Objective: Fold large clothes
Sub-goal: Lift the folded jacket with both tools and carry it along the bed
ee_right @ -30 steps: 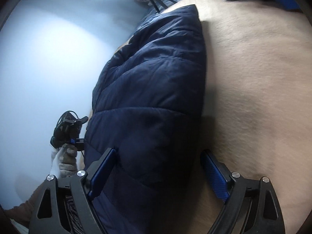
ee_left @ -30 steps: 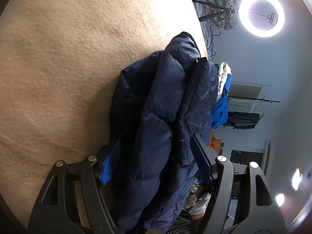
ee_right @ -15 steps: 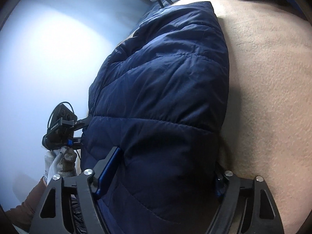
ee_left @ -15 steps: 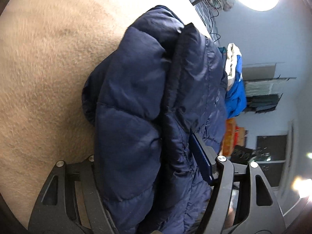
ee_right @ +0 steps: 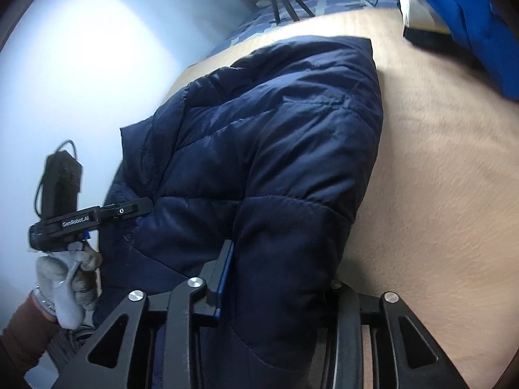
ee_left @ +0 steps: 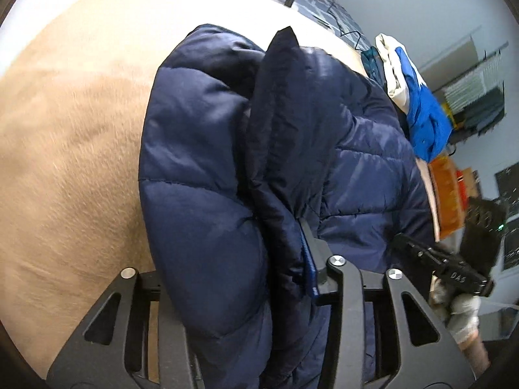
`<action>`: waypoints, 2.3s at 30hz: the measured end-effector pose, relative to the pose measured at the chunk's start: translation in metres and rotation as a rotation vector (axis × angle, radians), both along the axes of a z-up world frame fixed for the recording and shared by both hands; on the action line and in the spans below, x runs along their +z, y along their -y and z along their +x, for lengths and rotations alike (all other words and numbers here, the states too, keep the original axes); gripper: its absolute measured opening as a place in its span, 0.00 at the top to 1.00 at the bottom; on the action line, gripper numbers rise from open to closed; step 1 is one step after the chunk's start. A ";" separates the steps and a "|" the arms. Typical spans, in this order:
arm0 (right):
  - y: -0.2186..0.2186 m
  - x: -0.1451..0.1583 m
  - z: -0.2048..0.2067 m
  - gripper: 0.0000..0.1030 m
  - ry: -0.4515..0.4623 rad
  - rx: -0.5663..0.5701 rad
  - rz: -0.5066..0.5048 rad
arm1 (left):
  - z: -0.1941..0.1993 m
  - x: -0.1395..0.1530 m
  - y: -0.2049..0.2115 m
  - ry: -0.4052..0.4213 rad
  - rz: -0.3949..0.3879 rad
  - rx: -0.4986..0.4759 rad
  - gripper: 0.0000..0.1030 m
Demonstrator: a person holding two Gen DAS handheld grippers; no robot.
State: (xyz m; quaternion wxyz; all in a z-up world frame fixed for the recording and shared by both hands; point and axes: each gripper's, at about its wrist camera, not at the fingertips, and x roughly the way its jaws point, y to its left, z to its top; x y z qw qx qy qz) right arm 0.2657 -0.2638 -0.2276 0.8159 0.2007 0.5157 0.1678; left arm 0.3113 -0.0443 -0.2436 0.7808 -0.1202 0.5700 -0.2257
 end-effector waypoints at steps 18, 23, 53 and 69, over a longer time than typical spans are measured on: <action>-0.040 0.062 -0.033 0.81 0.160 0.054 -0.332 | -0.044 0.048 0.027 0.229 0.099 -0.072 0.77; -0.037 0.079 -0.047 0.82 0.195 0.039 -0.370 | -0.059 0.064 0.040 0.277 0.084 -0.099 0.78; 0.056 0.152 -0.069 0.82 0.309 -0.125 -0.503 | -0.047 0.121 0.150 0.453 -0.029 -0.235 0.79; 0.107 0.165 -0.025 0.82 0.356 -0.154 -0.663 | 0.010 0.123 0.222 0.525 -0.072 -0.264 0.79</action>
